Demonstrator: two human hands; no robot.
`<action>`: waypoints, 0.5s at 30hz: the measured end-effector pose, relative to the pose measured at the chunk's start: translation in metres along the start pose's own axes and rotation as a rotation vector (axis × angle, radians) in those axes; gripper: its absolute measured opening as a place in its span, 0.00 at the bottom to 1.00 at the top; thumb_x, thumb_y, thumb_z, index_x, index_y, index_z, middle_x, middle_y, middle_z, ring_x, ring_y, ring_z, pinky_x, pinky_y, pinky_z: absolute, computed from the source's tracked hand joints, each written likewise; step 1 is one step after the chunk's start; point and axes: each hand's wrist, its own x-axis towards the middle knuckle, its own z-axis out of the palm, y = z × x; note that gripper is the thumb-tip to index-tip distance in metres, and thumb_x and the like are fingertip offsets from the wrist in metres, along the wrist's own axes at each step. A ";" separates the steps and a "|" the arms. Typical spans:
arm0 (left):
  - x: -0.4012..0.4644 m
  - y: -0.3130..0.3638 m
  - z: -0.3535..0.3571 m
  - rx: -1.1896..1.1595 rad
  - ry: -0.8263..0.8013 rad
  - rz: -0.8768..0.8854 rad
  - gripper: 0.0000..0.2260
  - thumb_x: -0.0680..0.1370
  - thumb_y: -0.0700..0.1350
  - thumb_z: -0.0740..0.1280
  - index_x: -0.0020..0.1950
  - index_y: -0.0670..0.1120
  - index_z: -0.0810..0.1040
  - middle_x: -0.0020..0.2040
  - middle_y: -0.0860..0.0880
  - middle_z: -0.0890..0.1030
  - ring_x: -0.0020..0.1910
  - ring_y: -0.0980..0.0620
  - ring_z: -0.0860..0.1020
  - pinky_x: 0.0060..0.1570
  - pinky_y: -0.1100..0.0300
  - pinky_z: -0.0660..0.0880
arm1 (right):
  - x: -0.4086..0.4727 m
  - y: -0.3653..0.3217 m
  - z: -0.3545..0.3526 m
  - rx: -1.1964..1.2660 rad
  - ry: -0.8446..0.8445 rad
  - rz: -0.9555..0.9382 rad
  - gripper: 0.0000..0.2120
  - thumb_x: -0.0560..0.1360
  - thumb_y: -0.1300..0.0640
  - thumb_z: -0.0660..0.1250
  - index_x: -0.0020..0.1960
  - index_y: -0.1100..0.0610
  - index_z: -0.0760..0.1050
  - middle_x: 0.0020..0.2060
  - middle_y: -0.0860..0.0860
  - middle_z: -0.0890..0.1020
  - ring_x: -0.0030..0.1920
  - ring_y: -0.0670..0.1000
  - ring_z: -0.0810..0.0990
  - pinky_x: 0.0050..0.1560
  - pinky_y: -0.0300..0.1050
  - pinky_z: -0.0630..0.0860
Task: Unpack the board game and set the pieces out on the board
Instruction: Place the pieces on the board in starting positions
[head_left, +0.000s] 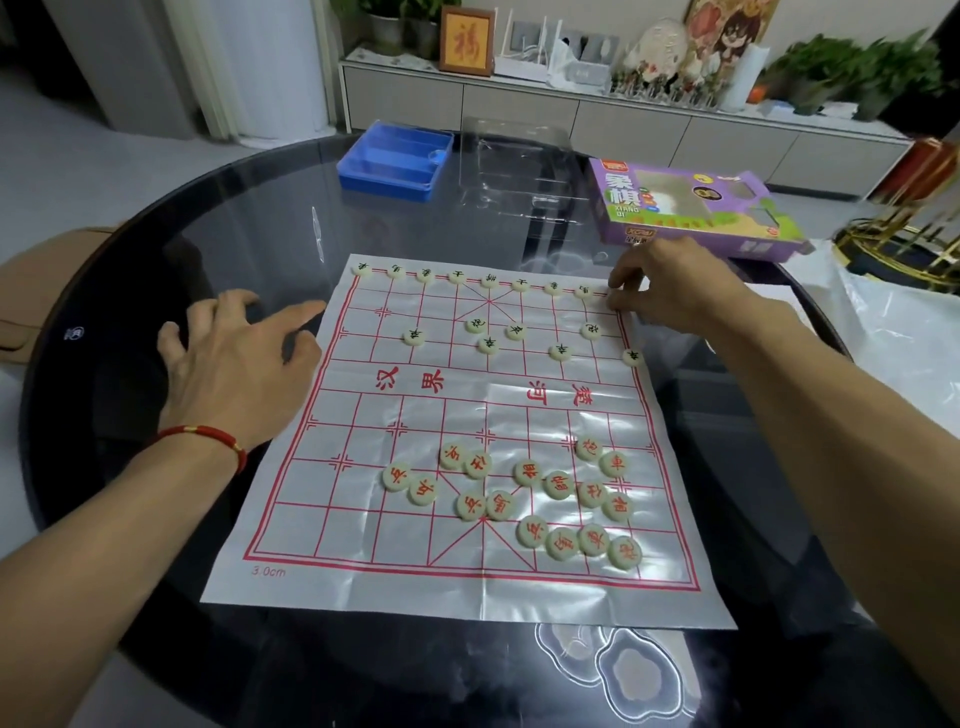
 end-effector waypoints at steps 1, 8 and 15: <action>0.000 0.000 0.000 0.004 0.000 0.001 0.18 0.83 0.53 0.57 0.73 0.58 0.72 0.71 0.38 0.67 0.73 0.35 0.61 0.73 0.32 0.54 | 0.001 0.000 0.001 0.001 0.003 -0.006 0.12 0.77 0.53 0.73 0.59 0.56 0.82 0.52 0.53 0.84 0.44 0.54 0.84 0.46 0.51 0.83; -0.001 0.001 0.001 0.021 0.008 -0.005 0.18 0.83 0.53 0.57 0.72 0.58 0.72 0.71 0.38 0.67 0.72 0.35 0.61 0.72 0.32 0.54 | 0.001 0.002 -0.001 0.034 -0.033 -0.052 0.17 0.76 0.61 0.74 0.64 0.57 0.80 0.56 0.54 0.84 0.48 0.53 0.82 0.46 0.48 0.82; -0.001 0.002 0.000 0.022 0.011 -0.008 0.17 0.83 0.53 0.57 0.72 0.58 0.72 0.71 0.38 0.67 0.72 0.35 0.61 0.72 0.33 0.54 | 0.003 0.009 -0.004 0.016 -0.028 -0.078 0.15 0.76 0.61 0.74 0.62 0.58 0.81 0.56 0.55 0.84 0.49 0.53 0.81 0.48 0.46 0.79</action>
